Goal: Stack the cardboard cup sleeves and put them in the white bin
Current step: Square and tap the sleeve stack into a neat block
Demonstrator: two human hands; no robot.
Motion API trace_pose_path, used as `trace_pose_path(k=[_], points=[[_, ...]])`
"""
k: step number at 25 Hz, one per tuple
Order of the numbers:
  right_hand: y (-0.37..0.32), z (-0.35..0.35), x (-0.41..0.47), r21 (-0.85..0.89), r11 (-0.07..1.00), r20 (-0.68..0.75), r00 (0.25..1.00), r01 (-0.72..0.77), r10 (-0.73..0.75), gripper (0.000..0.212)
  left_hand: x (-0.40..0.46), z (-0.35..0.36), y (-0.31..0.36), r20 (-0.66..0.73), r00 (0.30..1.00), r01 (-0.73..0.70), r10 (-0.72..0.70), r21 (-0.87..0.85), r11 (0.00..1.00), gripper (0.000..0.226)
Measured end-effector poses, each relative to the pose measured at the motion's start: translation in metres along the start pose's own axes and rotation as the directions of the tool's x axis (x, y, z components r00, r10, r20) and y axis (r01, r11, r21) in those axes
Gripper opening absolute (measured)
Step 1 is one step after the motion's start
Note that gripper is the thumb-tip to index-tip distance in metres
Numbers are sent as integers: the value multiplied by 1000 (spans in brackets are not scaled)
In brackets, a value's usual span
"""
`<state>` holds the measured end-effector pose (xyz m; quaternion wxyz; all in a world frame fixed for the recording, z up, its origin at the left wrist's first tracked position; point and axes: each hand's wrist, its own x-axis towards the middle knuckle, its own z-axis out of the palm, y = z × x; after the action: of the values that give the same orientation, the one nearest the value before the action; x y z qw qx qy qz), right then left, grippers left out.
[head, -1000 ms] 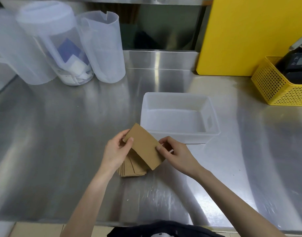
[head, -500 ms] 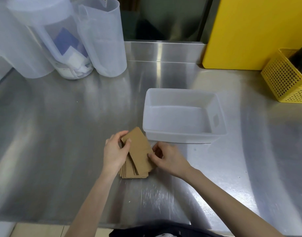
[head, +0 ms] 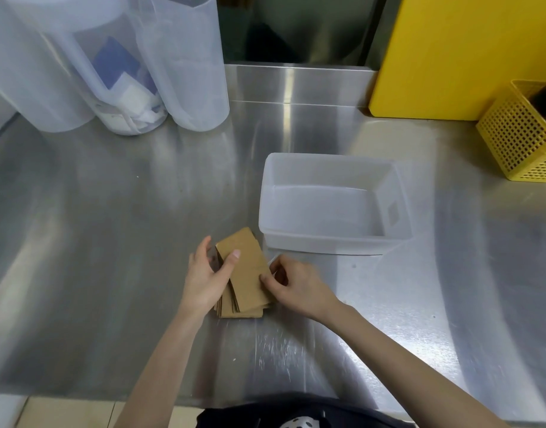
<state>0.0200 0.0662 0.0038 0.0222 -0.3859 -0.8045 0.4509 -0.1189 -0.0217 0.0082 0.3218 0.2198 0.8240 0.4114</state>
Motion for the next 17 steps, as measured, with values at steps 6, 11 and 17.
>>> trace_pose_path(k=[6, 11, 17], points=[[-7, 2, 9, 161, 965, 107, 976, -207, 191, 48, -10, -5, -3, 155, 982, 120, -106, -87, 989, 72], [-17, 2, 17, 429, 803, 277, 906, -415, 320, 50, -9, -6, 0, 215, 971, 134, -102, -141, 981, 47], [-14, 4, 20, 547, 693, 352, 880, -470, 318, 50, -9, -9, -4, 241, 966, 136, -96, -156, 978, 45]])
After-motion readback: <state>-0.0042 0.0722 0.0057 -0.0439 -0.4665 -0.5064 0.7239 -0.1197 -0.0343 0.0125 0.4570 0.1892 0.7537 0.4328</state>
